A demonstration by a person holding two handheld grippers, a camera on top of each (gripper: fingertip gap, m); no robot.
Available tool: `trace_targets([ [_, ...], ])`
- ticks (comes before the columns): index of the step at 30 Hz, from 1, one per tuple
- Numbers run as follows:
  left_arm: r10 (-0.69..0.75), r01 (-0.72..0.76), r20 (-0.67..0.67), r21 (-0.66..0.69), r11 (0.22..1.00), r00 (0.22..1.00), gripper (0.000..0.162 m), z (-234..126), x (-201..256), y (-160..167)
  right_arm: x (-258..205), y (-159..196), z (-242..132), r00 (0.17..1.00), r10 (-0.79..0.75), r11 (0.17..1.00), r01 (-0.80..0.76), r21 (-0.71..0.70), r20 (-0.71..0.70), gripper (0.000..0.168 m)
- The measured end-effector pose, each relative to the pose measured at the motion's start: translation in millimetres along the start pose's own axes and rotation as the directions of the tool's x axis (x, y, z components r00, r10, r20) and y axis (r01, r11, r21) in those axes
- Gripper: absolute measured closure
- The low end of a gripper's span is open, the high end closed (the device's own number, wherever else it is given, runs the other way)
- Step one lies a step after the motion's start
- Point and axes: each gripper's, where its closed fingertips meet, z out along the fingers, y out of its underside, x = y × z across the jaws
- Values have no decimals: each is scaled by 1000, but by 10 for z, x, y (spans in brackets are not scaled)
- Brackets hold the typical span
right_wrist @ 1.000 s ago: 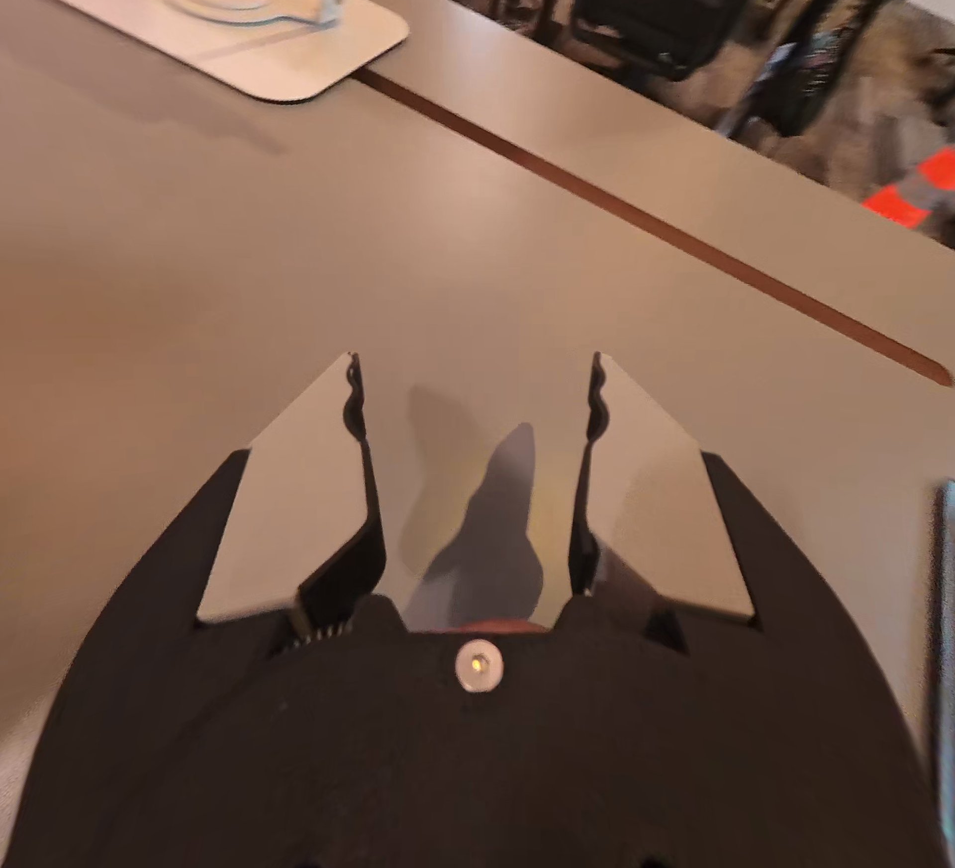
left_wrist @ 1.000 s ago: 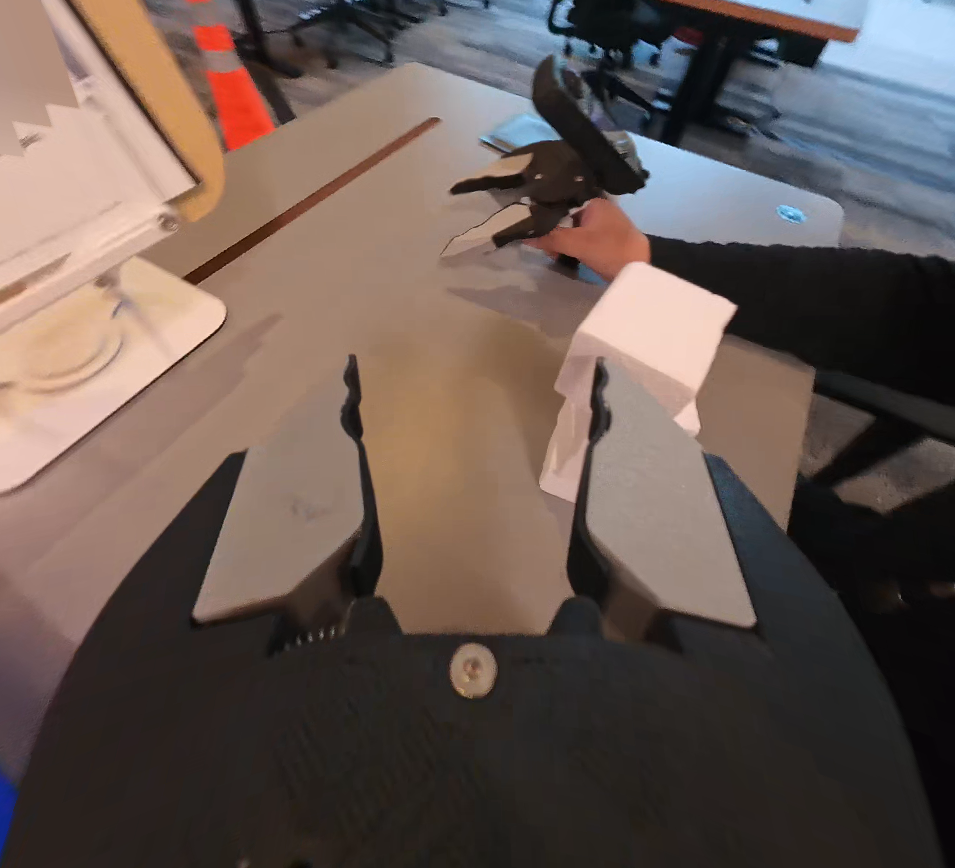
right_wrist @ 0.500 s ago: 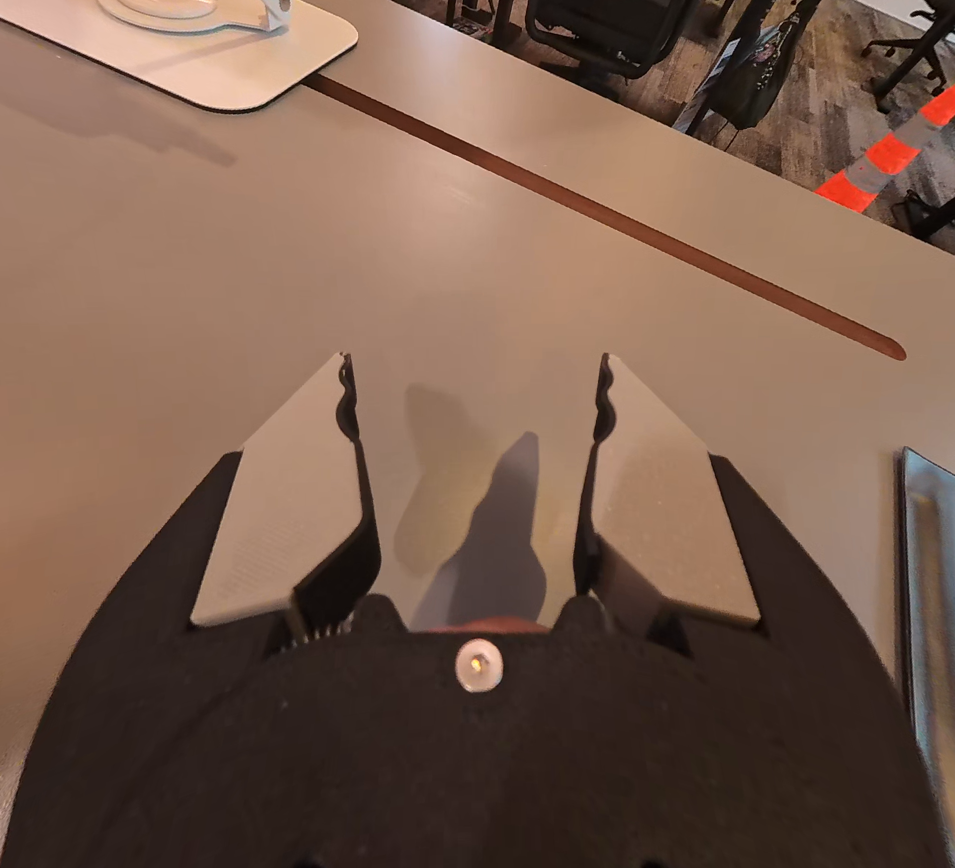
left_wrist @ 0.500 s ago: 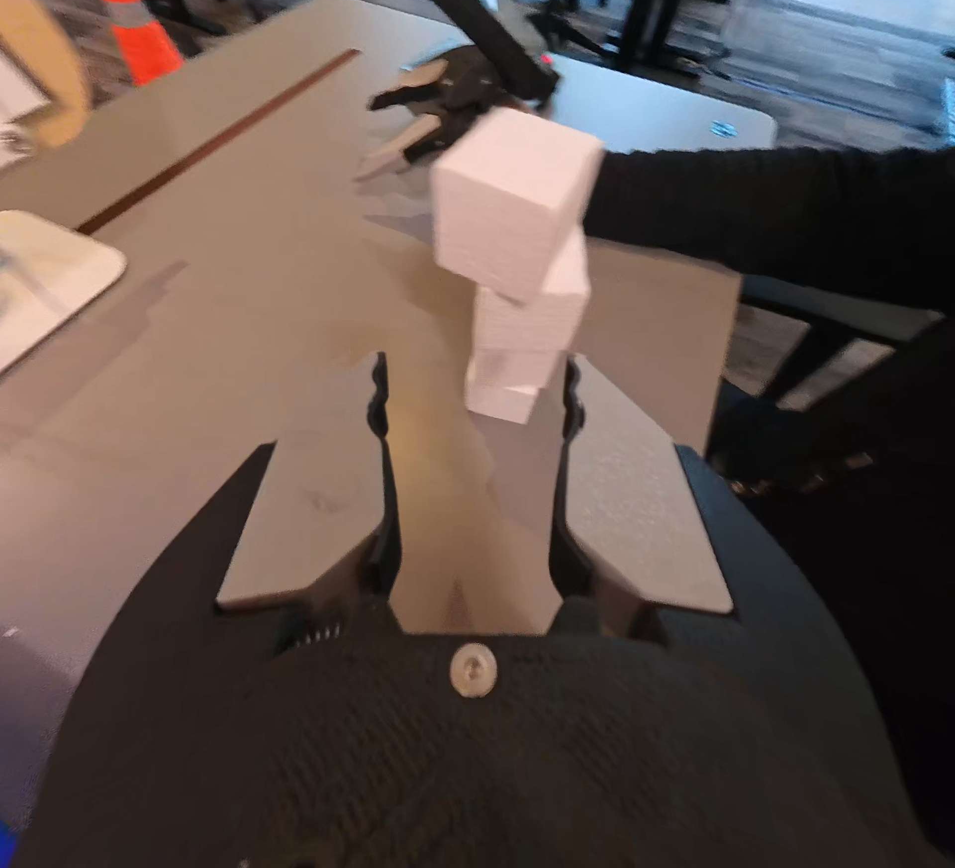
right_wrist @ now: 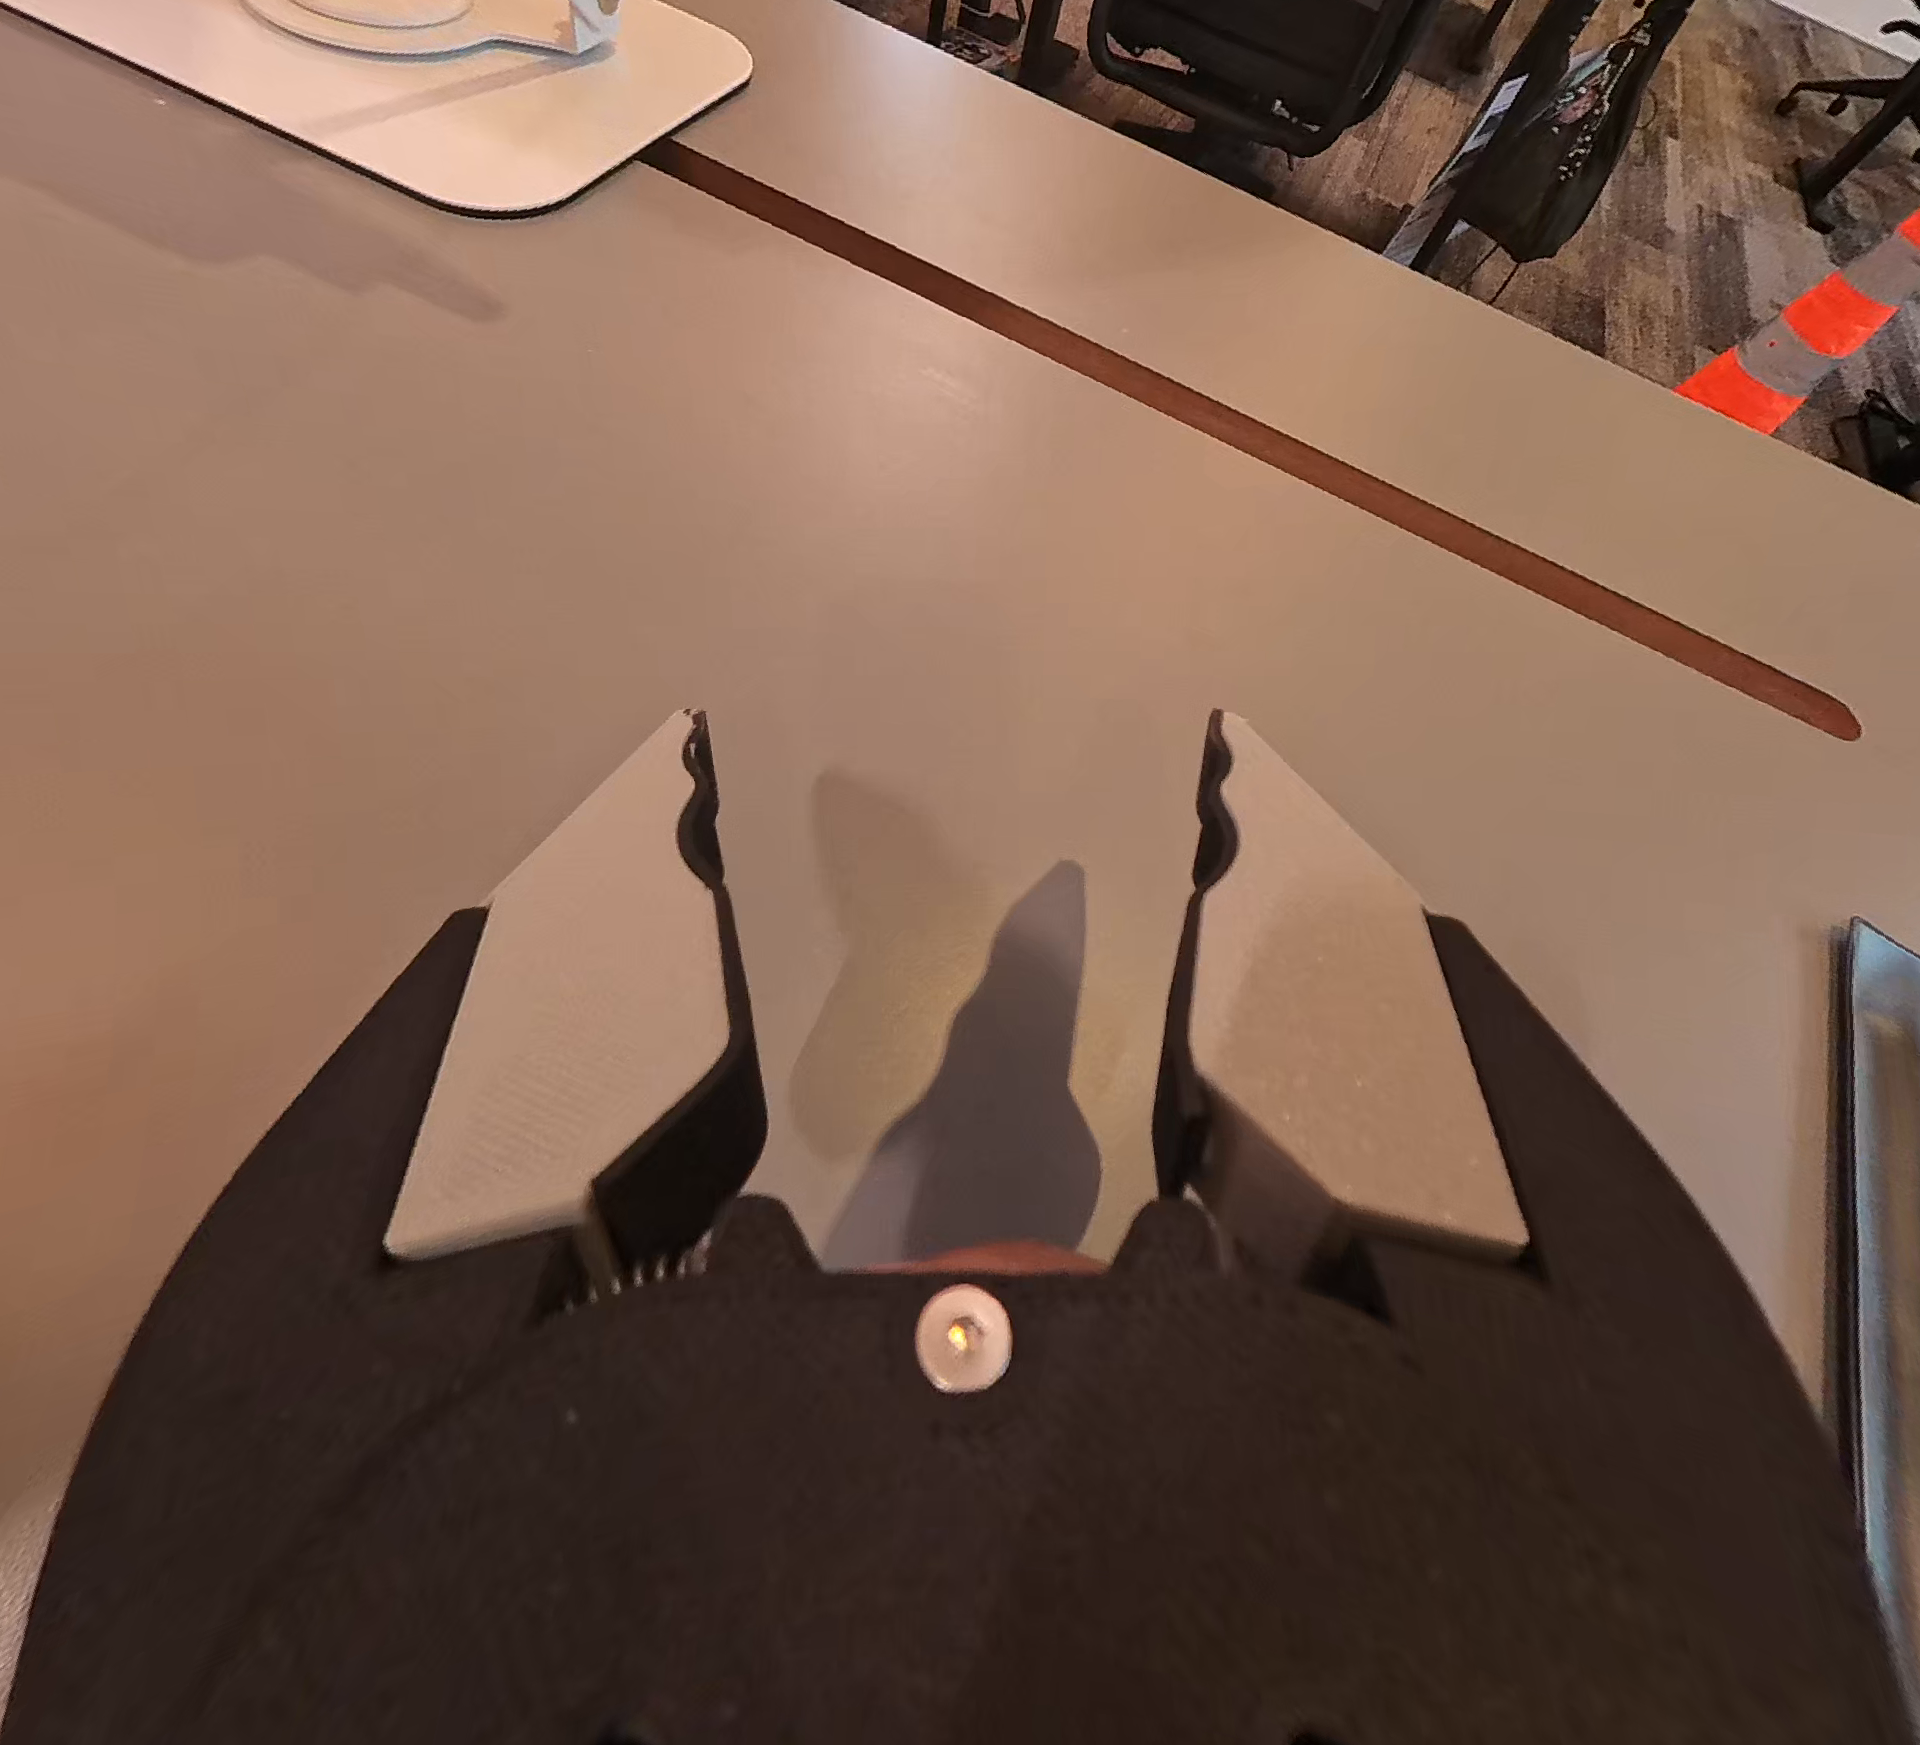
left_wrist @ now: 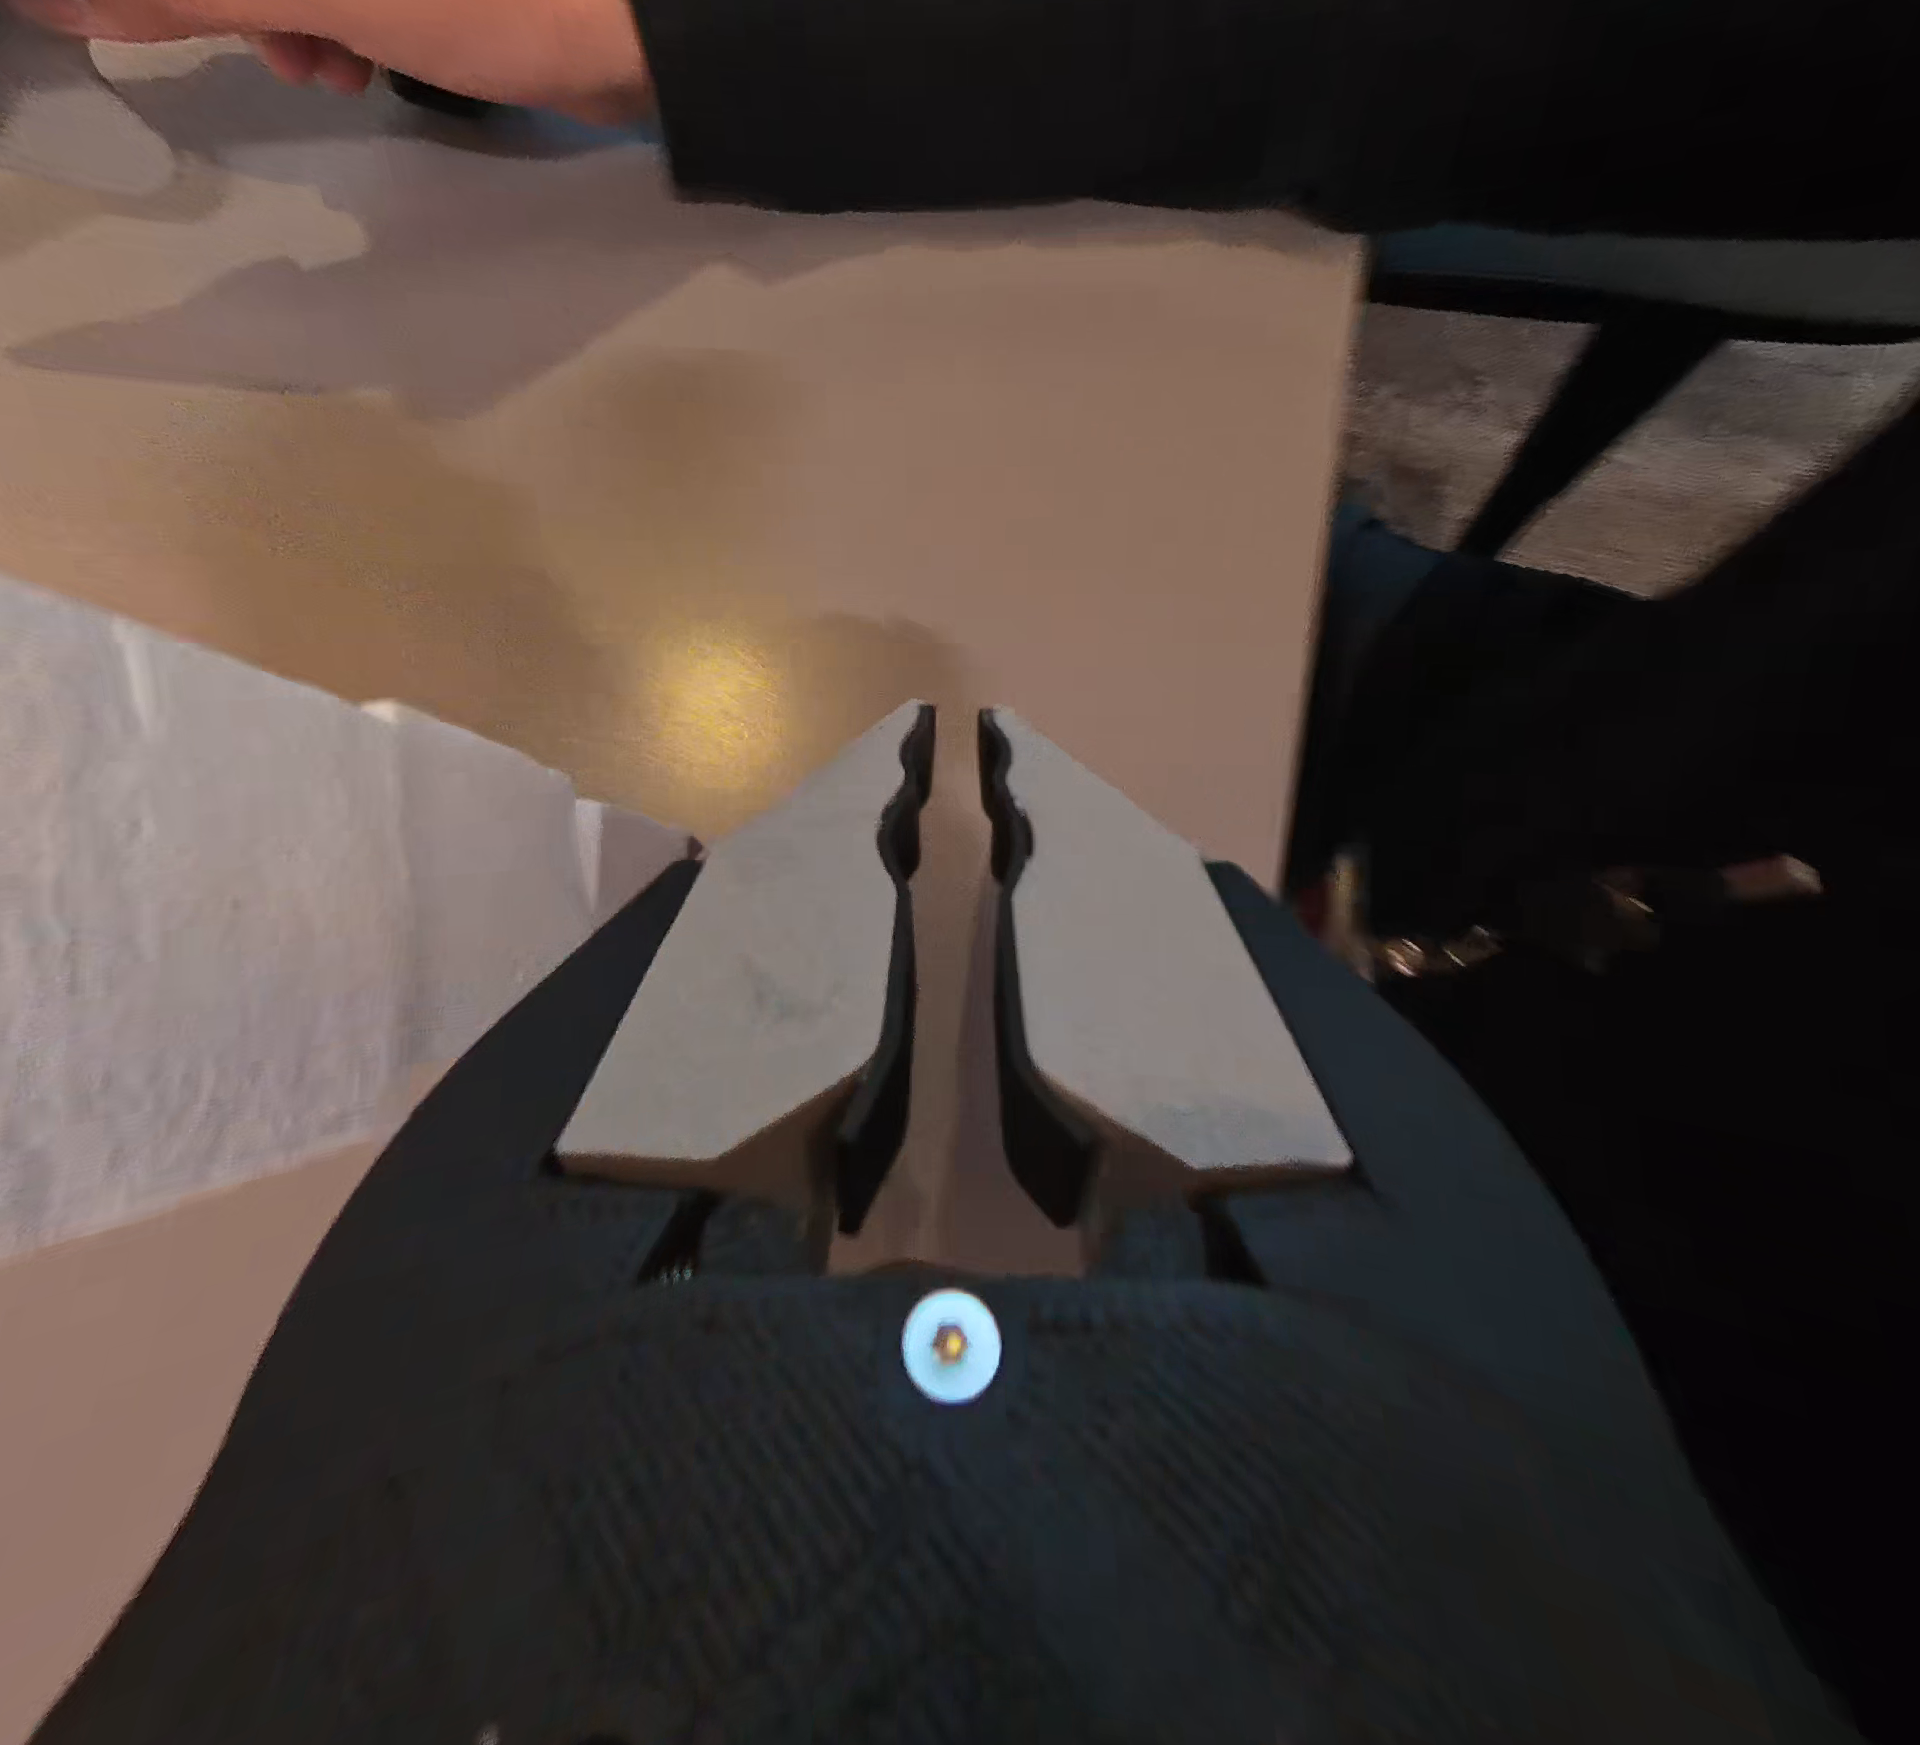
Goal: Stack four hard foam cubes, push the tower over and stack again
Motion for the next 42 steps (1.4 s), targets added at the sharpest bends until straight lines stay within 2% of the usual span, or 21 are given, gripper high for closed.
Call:
trace_targets([
  [3,-14,13,171,3,1000,985,162,145,-257,-62,-1,0,-4,1000,7,1000,-7,2,6,77],
  [6,-42,37,348,21,999,936,162,106,-591,-94,2,0,-5,1000,20,1000,-20,3,15,77],
  [8,-64,64,409,14,998,910,162,62,-763,-45,5,2,-2,999,31,1000,-31,1,22,77],
  [17,-182,192,456,24,981,871,161,-127,-1309,162,-7,12,6,998,44,999,-44,-6,43,78],
  [23,-213,232,472,18,973,855,153,-255,-1658,205,-25,16,8,998,34,999,-34,-9,47,78],
  [27,-254,226,510,117,967,822,153,-553,-1942,119,-30,21,12,998,36,999,-36,-13,52,78],
  [28,-281,237,512,151,960,812,150,-642,-2030,112,-33,25,15,998,36,999,-35,-16,53,78],
  [30,-342,271,501,211,939,795,128,-788,-2213,142,-41,30,20,998,30,999,-29,-21,54,78],
  [34,-461,353,520,297,887,719,99,-953,-2660,422,-62,38,27,998,12,1000,-11,-28,55,78],
  [39,-625,444,510,441,780,591,79,-977,-3016,908,-94,68,50,998,-16,999,18,-50,57,77],
  [40,-639,467,503,436,769,581,73,-960,-3042,980,-106,80,60,998,-25,998,29,-60,58,76],
  [42,-621,478,543,398,783,565,74,-950,-3114,1138,-135,115,86,997,-54,994,59,-87,59,76],
])
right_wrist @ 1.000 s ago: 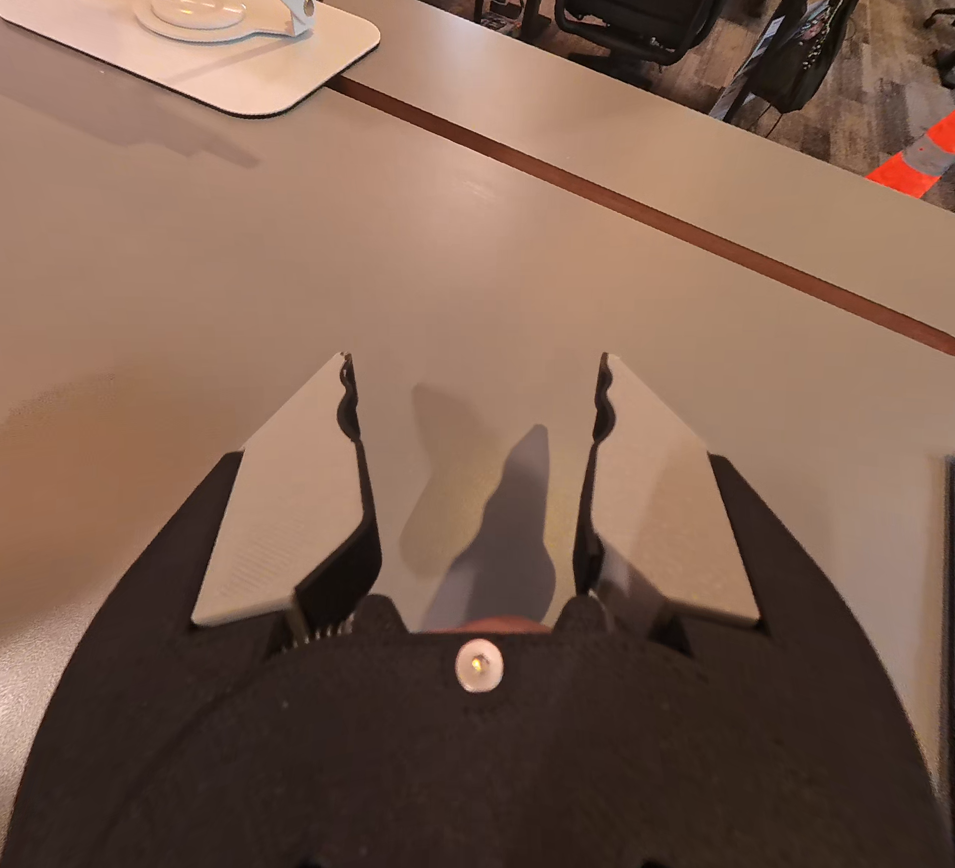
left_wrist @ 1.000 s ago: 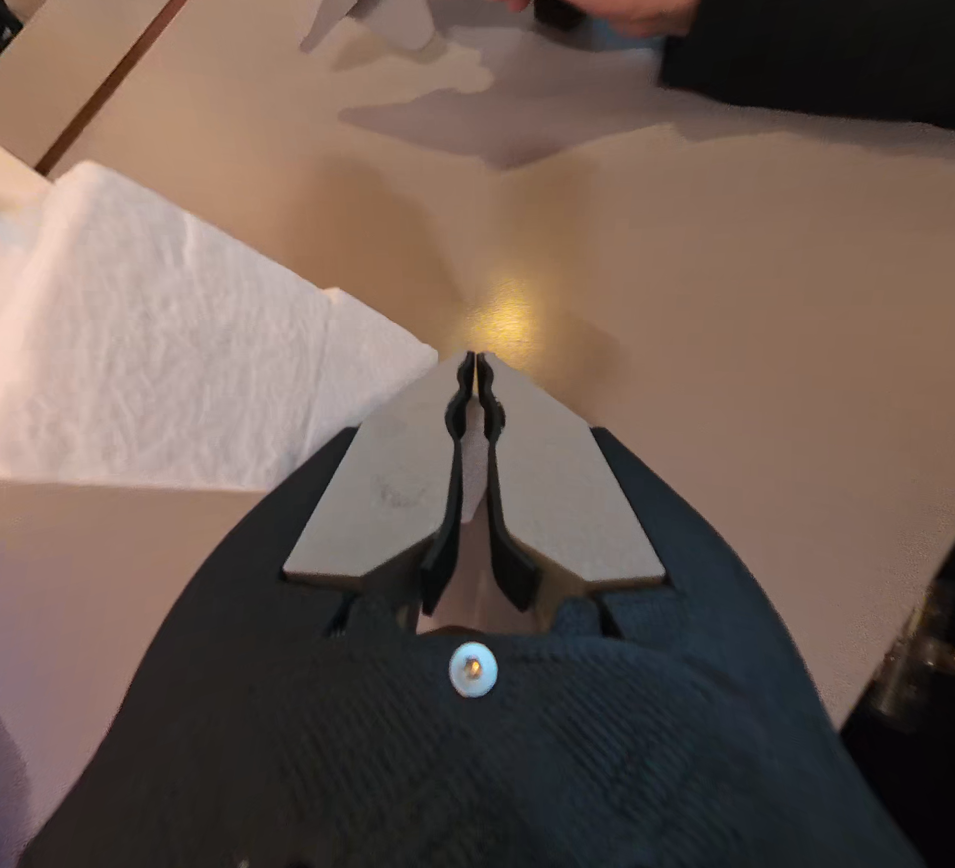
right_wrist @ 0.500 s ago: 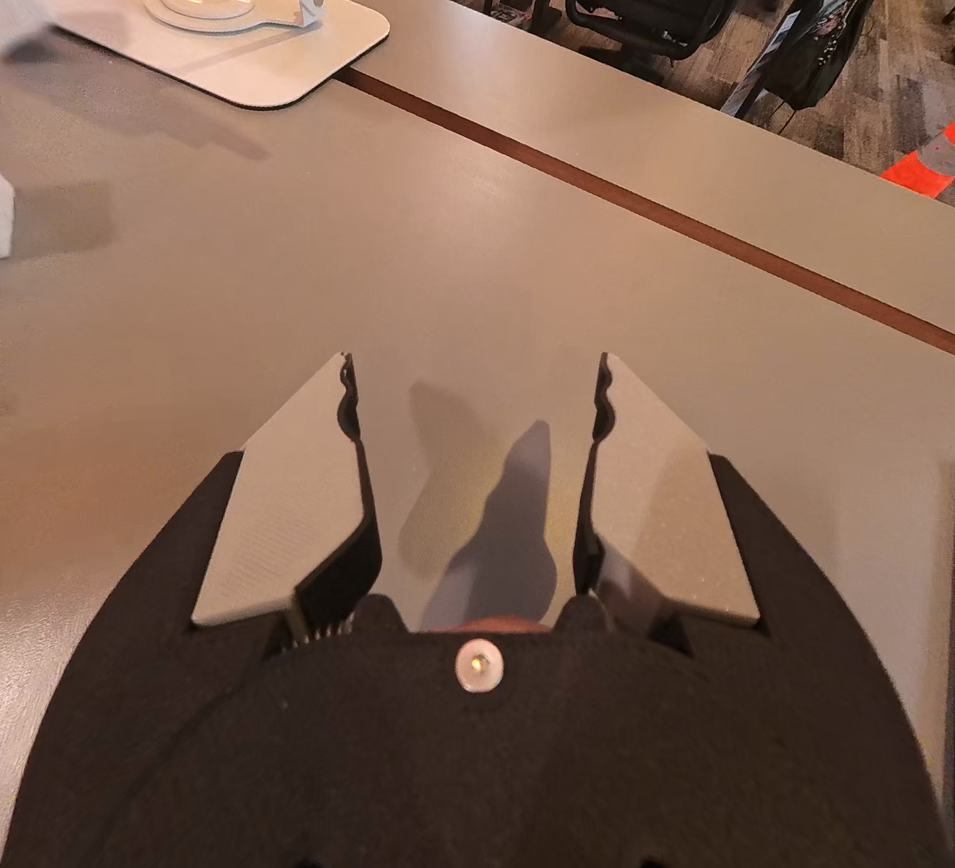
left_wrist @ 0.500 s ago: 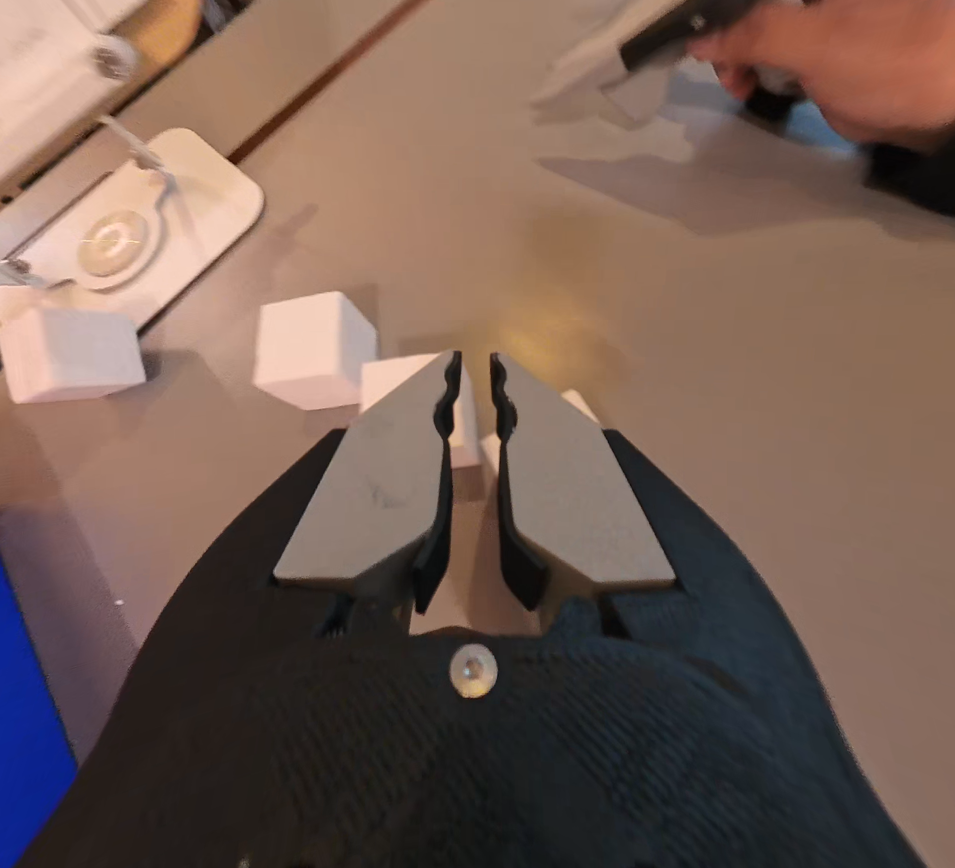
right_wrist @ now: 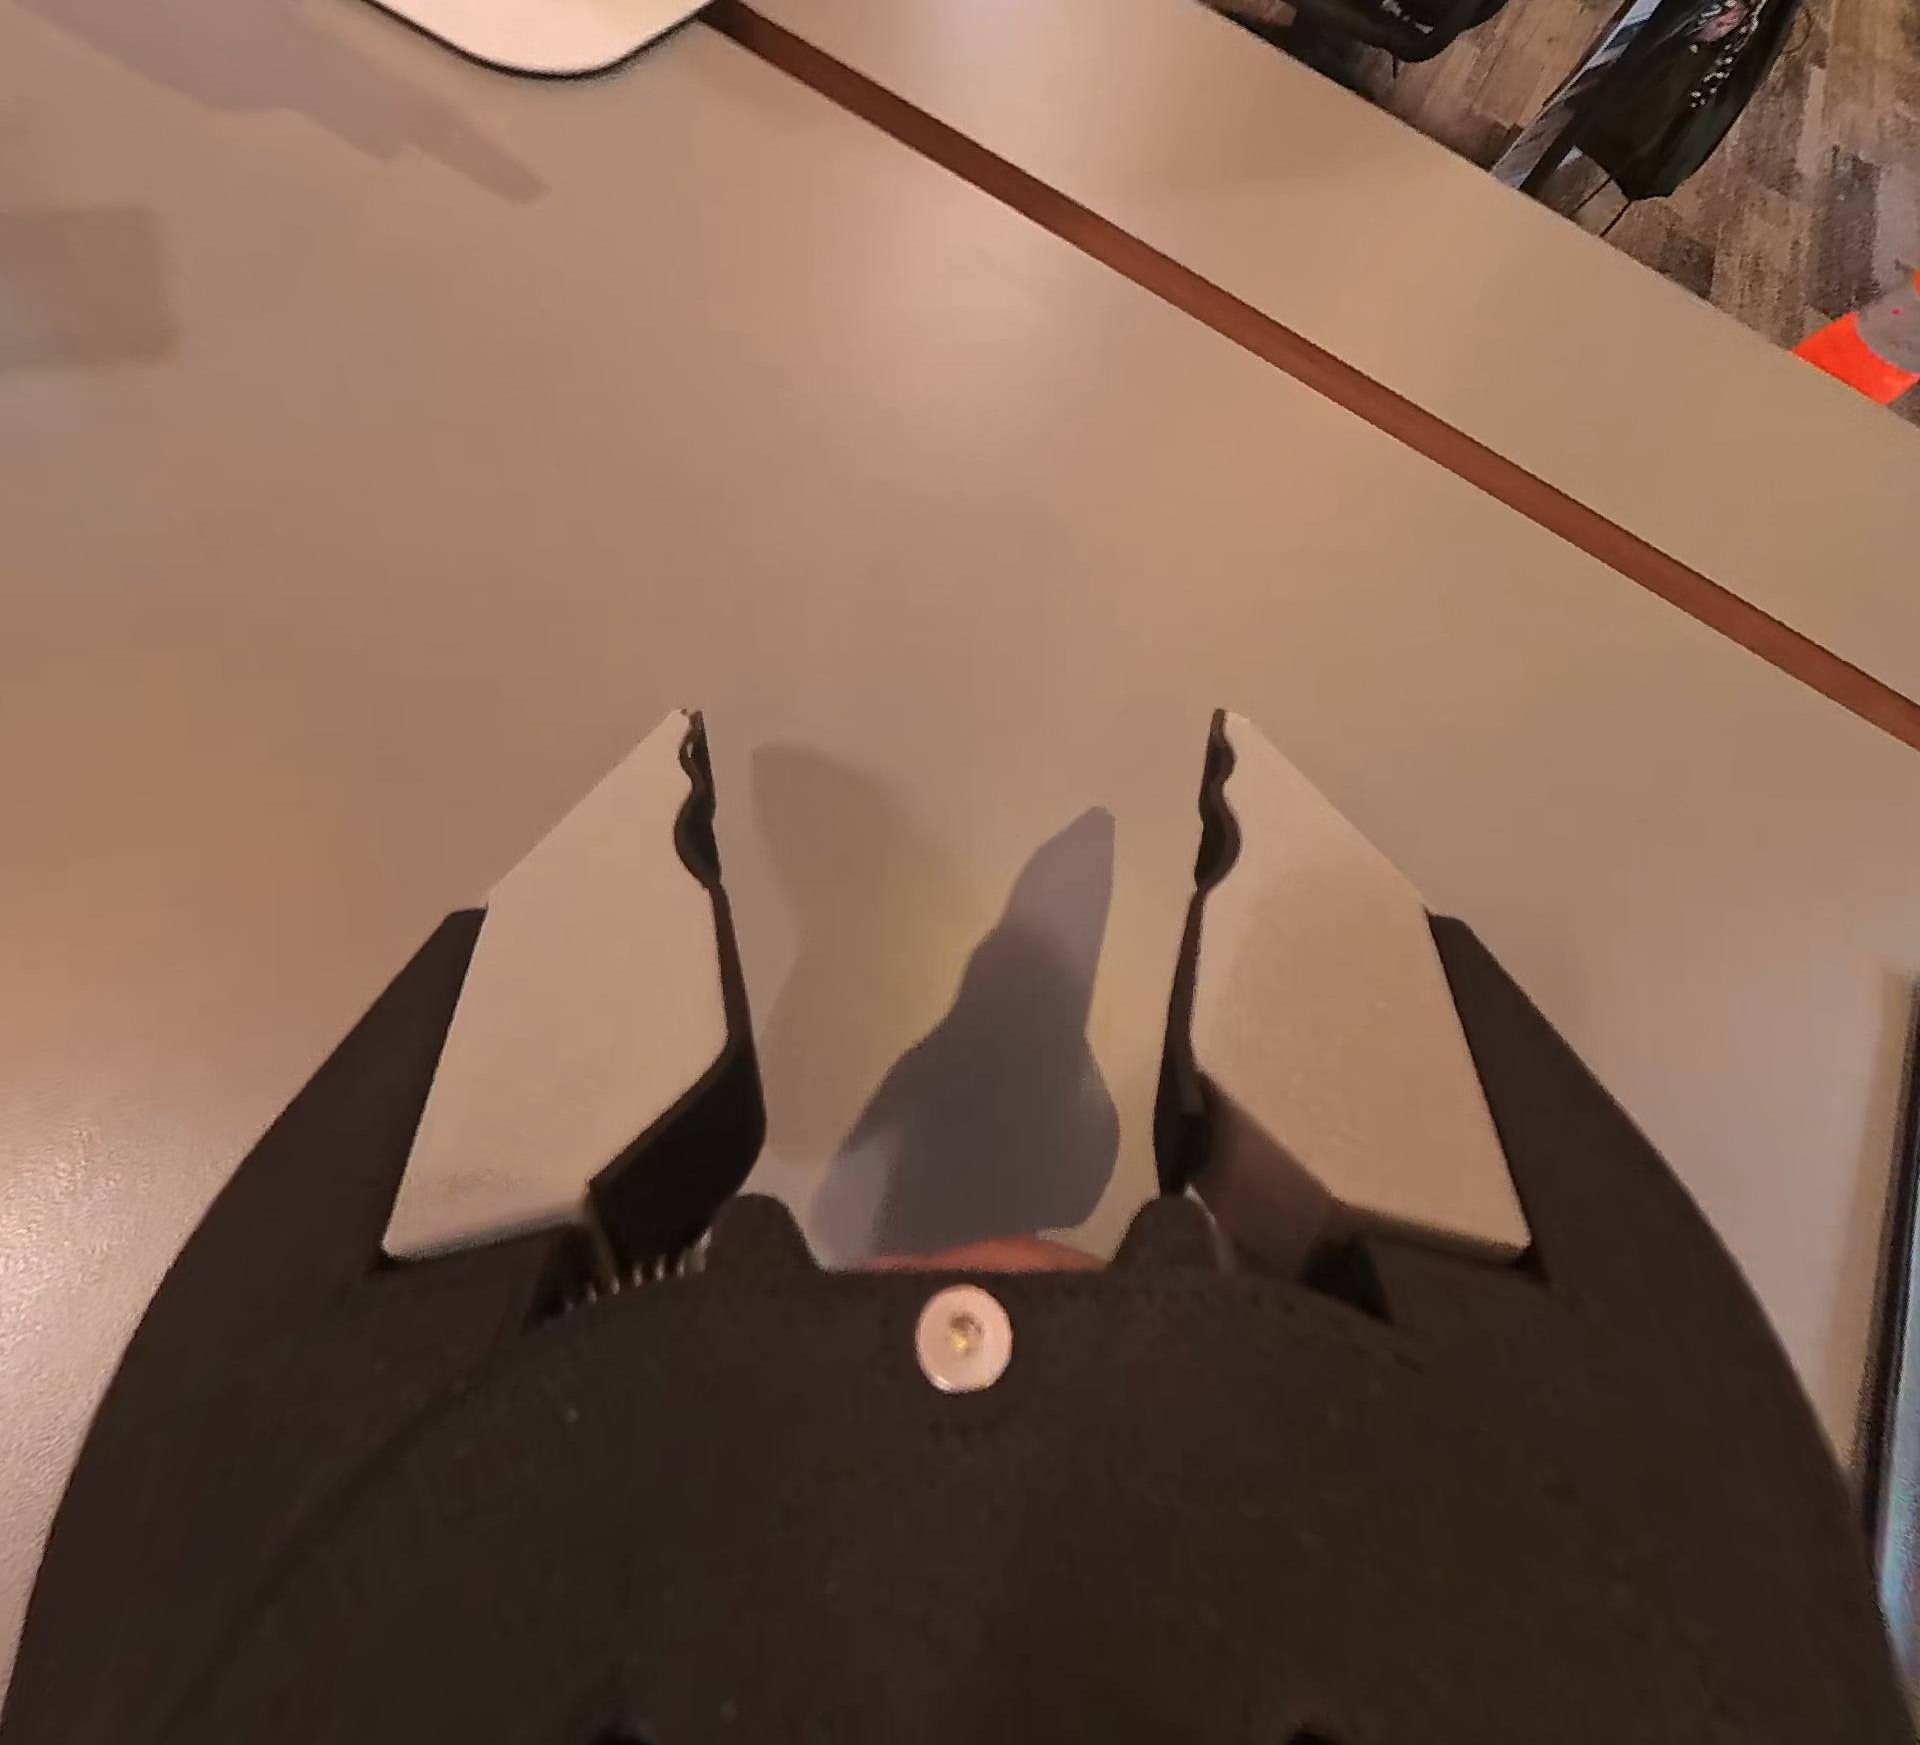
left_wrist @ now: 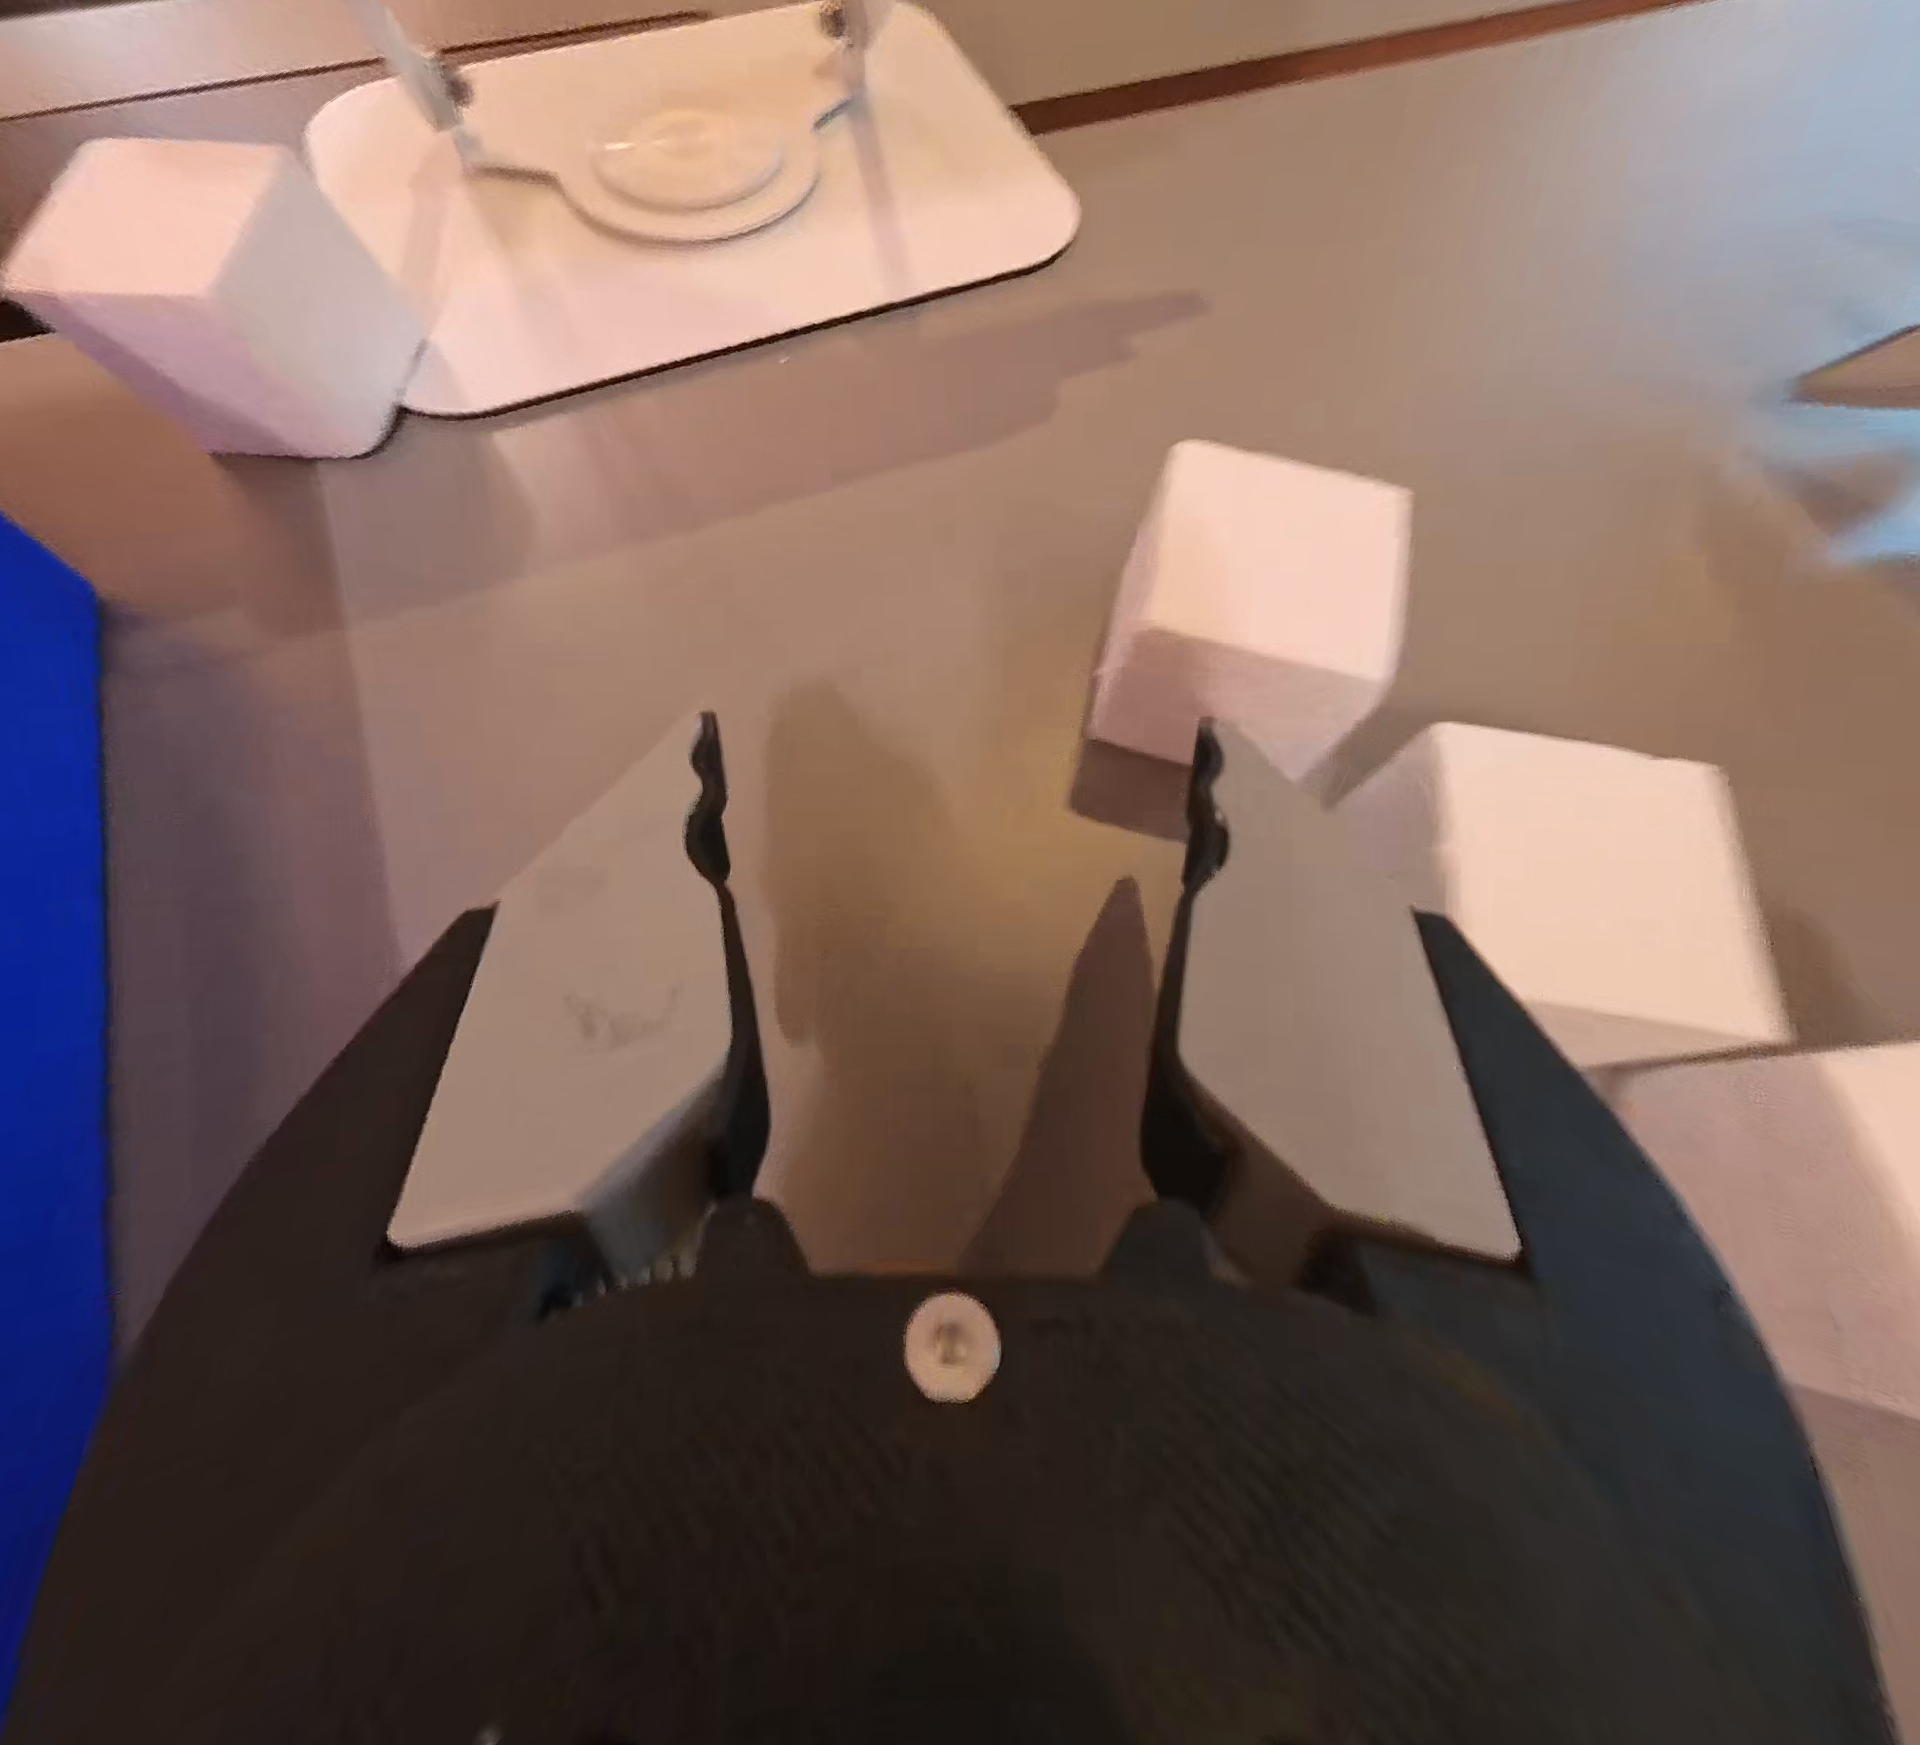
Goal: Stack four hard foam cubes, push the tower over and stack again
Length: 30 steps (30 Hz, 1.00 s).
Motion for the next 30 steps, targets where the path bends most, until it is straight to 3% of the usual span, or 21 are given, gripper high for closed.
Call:
trace_targets([
  [3,4,0,82,-48,999,997,74,74,-193,109,-40,31,29,998,-55,998,54,-30,-13,77],
  [11,-74,83,69,-135,987,995,75,201,-234,278,-125,48,4,988,-148,989,146,-36,-35,89],
  [16,-52,61,69,-146,987,996,96,210,-215,289,-144,74,-22,981,-185,982,183,-44,-50,98],
  [17,-46,55,68,-140,989,997,108,205,-209,280,-152,78,-29,980,-194,981,191,-44,-51,100],
  [19,-36,41,46,-113,993,998,157,186,-170,241,-156,90,-49,977,-207,978,205,-45,-58,105],
  [20,-36,40,38,-96,995,999,162,177,-157,215,-159,96,-60,974,-216,976,214,-45,-60,109],
  [21,-41,44,36,-87,995,998,162,174,-156,201,-157,102,-71,971,-228,973,226,-45,-66,120],
  [23,-54,57,35,-91,994,998,162,180,-161,204,-192,117,-90,962,-266,964,264,-41,-55,159],
  [24,-59,62,33,-88,994,998,162,182,-160,200,-217,119,-95,958,-284,959,283,-37,-48,168],
  [30,-77,79,53,-40,996,996,162,157,-199,127,-250,111,-98,939,-337,941,335,-40,-72,168],
])
